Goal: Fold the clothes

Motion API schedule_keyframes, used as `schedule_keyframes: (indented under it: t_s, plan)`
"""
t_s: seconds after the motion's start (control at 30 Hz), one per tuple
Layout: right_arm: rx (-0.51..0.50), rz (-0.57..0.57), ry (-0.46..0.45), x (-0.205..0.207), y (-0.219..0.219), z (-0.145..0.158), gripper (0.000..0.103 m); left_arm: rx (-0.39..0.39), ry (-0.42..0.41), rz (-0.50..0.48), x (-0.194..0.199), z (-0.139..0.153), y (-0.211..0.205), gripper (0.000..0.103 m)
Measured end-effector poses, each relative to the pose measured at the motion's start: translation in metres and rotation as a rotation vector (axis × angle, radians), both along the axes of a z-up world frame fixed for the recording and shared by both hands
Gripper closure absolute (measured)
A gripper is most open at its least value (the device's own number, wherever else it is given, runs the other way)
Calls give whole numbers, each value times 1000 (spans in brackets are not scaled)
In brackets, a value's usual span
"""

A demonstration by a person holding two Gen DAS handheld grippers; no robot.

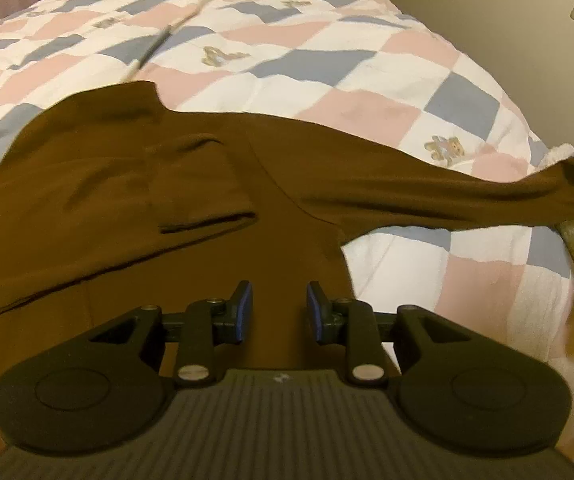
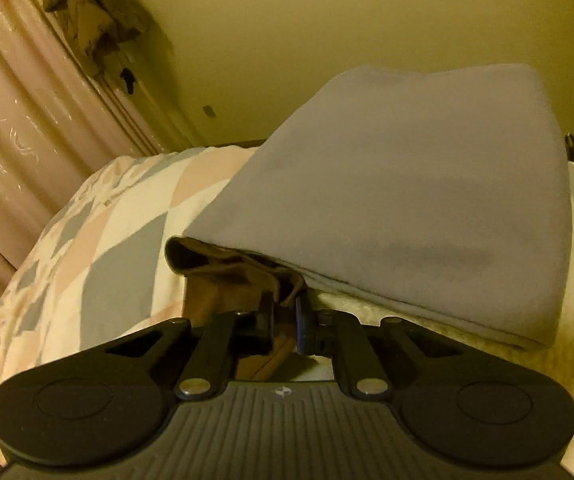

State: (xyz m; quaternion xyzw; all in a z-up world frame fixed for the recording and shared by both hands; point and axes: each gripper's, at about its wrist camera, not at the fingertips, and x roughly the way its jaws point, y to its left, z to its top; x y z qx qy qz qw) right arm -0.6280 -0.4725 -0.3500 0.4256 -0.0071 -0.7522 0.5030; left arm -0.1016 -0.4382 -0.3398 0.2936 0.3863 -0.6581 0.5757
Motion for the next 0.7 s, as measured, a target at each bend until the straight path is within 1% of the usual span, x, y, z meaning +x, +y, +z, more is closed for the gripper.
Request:
schedule_keyframes:
  t_s: [0.1,0.2,0.23,0.3,0.37,0.43,0.53,0.63,0.7]
  plan:
    - [-13,-9,-15,9,4,18,93,-16,18,39,24,7,9,79]
    - [-27,-17,-33,29,-13,40,93,-32,39,104,62,15,24,79]
    - [-47,-3,-37,42,-19,50,93,-35,44,130,78,16,31,79]
    - [-96,91,-7,84,-39,77,93,-36,55,184,110,19,45,79]
    - [-149,247,49,146,-57,105,93,-29,66,246,148,20,62,79]
    - [-202,427,100,226,-67,130,93,-21,64,308,188,22,83,79]
    - [-290,706,99,358,-61,154,93,-7,50,384,248,24,119,79]
    - [-337,960,59,485,-41,156,93,30,19,449,303,16,154,79]
    - [-306,1104,28,559,-20,143,93,68,-2,484,334,6,173,79]
